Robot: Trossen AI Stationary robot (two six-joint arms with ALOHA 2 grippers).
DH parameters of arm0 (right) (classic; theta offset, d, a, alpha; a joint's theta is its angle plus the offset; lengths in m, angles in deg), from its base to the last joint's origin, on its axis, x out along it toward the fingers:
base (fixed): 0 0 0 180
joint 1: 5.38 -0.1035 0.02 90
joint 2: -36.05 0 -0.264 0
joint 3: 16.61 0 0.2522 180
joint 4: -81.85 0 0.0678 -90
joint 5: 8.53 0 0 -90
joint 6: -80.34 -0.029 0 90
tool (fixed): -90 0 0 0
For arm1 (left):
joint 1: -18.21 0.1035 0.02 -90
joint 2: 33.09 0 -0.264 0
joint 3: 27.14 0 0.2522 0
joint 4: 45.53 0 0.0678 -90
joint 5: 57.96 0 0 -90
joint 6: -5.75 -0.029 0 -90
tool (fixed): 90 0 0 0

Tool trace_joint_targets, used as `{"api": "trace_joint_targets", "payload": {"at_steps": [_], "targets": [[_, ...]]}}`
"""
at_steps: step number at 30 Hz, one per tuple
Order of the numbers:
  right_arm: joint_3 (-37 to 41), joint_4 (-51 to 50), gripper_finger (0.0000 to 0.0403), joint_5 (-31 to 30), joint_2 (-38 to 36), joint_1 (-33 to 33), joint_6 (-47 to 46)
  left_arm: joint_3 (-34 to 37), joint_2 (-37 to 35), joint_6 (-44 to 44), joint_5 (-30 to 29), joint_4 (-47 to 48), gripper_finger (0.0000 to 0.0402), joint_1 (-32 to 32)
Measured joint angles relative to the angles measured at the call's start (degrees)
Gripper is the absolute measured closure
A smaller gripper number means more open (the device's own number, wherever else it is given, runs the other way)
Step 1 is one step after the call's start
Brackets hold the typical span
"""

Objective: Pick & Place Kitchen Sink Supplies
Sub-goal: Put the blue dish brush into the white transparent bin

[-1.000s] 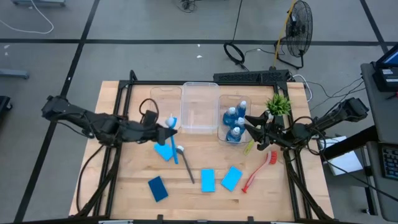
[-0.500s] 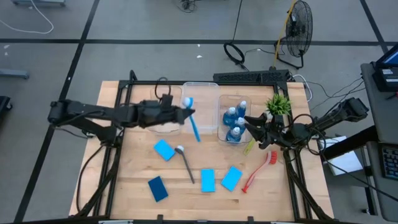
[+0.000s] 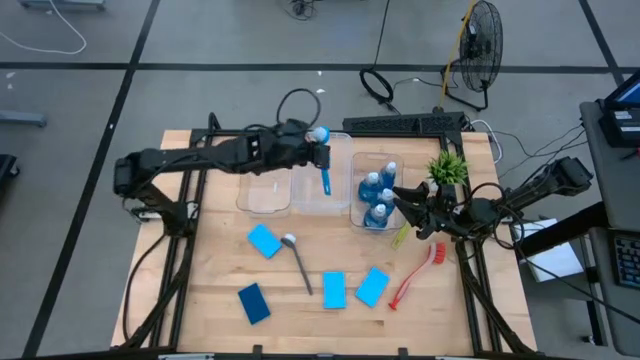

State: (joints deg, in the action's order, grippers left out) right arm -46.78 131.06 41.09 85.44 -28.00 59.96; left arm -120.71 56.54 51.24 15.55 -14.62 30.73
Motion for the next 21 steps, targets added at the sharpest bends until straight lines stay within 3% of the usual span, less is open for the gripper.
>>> {"api": "trace_joint_targets", "payload": {"at_steps": [4, 21], "targets": [[0.0, -1.1, 0.0186, 0.0, 0.0, 0.0, 0.0, -4.8, 3.4, 0.0, 0.0, 7.1, 0.0353, 0.8], [0.0, -1.6, 0.0189, 0.0, 0.0, 0.0, 0.0, -5.2, 13.5, -1.9, 2.1, 6.5, 0.0353, 4.9]]}}
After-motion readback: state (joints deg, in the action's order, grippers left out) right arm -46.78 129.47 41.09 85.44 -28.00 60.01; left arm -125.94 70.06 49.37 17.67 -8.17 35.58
